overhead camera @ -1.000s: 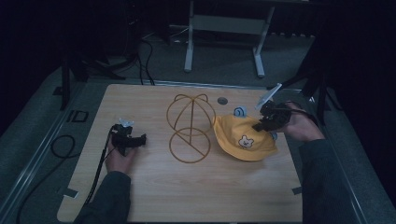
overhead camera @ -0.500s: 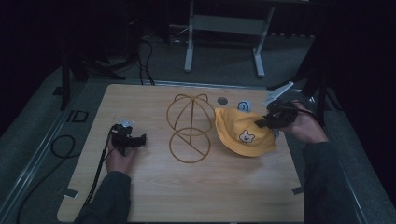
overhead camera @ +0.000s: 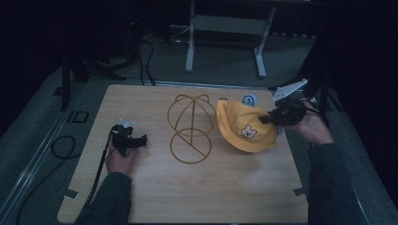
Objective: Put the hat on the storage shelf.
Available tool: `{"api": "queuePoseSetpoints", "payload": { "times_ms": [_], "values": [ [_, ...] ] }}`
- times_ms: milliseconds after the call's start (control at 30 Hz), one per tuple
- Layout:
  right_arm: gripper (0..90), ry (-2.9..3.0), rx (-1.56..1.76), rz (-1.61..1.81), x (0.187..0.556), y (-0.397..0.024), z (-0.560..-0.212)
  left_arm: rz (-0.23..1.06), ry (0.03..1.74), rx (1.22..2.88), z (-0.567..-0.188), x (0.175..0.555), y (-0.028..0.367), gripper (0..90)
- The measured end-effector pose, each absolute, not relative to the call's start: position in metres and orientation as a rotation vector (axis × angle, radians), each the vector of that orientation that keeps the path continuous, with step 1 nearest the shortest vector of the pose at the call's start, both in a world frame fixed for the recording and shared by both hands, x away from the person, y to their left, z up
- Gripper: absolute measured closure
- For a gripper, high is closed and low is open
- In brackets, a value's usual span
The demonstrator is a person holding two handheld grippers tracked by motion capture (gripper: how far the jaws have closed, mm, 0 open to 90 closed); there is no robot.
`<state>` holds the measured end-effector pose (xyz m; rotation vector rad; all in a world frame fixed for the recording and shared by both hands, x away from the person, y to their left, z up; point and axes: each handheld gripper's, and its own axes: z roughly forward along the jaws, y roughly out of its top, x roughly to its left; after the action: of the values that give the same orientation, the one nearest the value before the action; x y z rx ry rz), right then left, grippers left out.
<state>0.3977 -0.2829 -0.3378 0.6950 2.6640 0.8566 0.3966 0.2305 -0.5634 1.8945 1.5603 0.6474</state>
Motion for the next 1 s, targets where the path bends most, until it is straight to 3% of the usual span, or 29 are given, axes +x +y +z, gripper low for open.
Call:
{"api": "queuePoseSetpoints", "payload": {
  "times_ms": [1000],
  "values": [
    [82.3,2.589,0.593,1.076,0.388,-0.281,-0.303,0.647,1.561,1.895,-0.563,0.397,0.230,14.6]
  ]
}}
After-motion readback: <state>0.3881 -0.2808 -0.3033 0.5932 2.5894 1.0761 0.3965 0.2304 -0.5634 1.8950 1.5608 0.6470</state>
